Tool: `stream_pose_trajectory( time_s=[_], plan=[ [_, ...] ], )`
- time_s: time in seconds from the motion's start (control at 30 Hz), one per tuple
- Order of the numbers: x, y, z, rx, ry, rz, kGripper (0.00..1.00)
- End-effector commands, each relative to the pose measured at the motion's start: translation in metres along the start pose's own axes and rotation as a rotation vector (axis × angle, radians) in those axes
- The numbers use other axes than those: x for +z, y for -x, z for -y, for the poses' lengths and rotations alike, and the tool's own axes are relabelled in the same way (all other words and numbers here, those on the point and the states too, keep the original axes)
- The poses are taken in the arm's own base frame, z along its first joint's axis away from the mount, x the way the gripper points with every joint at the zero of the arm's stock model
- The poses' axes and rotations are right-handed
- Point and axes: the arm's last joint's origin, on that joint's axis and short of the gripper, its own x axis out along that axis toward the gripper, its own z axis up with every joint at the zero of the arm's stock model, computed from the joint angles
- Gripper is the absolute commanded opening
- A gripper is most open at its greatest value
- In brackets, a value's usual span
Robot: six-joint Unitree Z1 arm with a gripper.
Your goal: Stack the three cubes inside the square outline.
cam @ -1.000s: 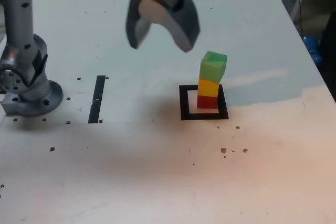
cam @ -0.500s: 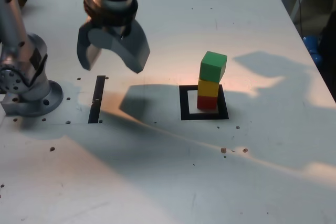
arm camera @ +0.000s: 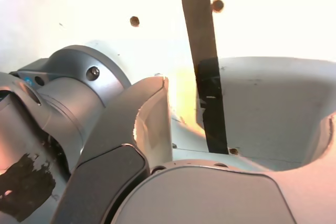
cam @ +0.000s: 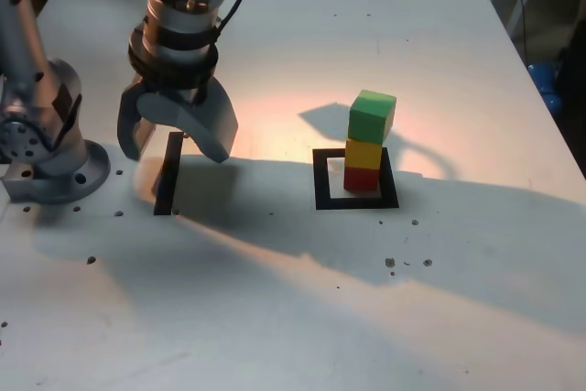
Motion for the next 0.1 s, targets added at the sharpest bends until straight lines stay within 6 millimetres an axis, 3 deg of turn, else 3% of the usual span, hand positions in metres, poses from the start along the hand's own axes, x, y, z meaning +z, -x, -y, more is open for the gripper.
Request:
stream_pose_trajectory(
  time_s=[0.0, 0.07],
  plan=[
    [-0.0020, -0.0042, -0.0006, -0.013, 0.009, -0.003, 0.99],
    [-0.0028, -0.0064, -0.0002, -0.021, 0.010, -0.002, 0.99]
  ],
)
